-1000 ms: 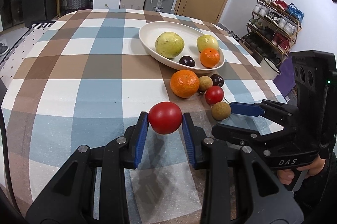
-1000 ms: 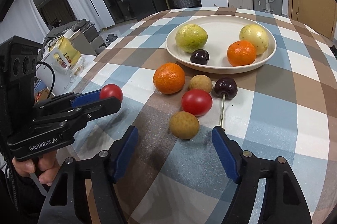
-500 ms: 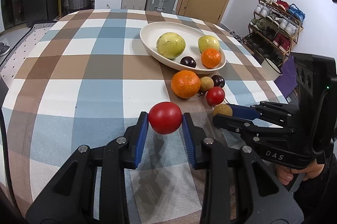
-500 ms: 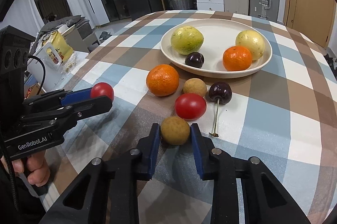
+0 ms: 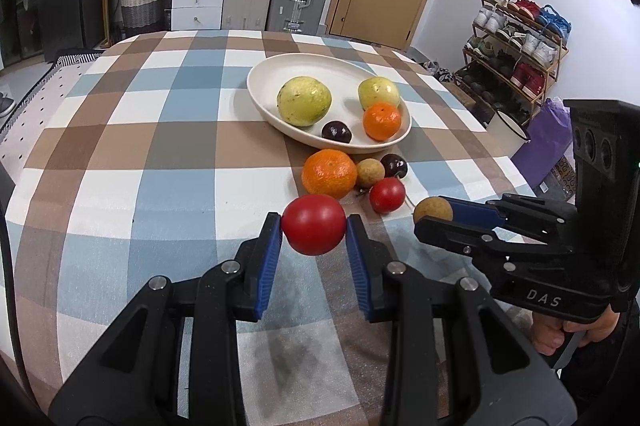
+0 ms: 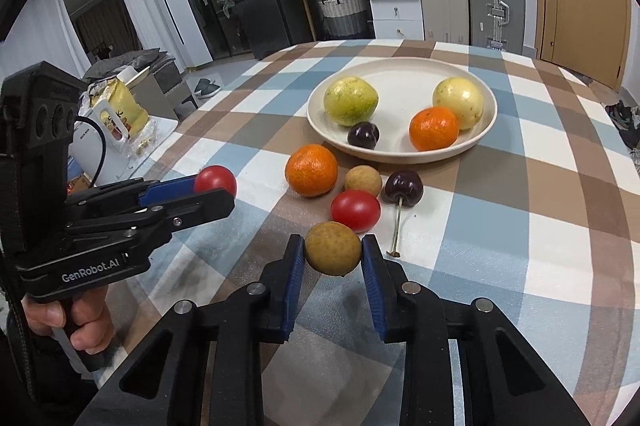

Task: Organize fruits
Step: 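Carry the held tomato and brown fruit up and over the white plate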

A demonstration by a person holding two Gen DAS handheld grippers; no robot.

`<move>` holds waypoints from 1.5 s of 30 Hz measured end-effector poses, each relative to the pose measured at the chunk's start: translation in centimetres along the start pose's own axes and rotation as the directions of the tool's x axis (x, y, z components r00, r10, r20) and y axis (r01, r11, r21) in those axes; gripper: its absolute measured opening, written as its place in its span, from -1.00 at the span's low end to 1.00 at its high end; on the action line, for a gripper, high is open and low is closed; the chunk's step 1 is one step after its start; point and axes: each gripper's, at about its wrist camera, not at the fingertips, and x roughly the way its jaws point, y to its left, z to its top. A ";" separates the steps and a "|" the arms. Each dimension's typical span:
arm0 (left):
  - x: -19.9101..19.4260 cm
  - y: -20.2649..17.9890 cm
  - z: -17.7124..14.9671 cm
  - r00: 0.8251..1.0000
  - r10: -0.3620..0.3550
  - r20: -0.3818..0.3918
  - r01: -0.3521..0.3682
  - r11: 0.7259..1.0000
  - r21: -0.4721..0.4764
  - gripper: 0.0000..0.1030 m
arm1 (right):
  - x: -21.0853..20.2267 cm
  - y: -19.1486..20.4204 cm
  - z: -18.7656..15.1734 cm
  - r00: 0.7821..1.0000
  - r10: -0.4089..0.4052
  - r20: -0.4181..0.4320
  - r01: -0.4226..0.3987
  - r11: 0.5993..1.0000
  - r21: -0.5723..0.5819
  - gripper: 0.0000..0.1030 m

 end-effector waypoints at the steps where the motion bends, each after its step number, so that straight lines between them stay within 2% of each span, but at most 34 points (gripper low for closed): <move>1: 0.0 -0.1 0.2 1.000 0.002 0.002 -0.002 1.000 0.002 -0.42 | -0.3 0.0 0.1 1.000 0.000 0.008 0.000 1.000 -0.001 -0.43; 11: -0.6 -1.7 2.2 1.000 0.003 0.030 -0.004 0.999 0.037 -0.42 | -3.1 -0.9 1.0 0.997 0.010 0.075 -0.011 1.000 0.014 -0.43; 25: -0.4 -4.1 5.1 0.998 0.003 0.061 -0.009 0.996 0.093 -0.42 | -5.9 -3.4 2.7 0.989 -0.018 0.148 0.013 0.999 0.034 -0.43; 45: 2.0 -4.7 9.8 0.995 0.001 0.096 -0.014 0.990 0.138 -0.42 | -5.1 -4.7 6.9 0.982 -0.042 0.184 0.038 0.999 0.025 -0.43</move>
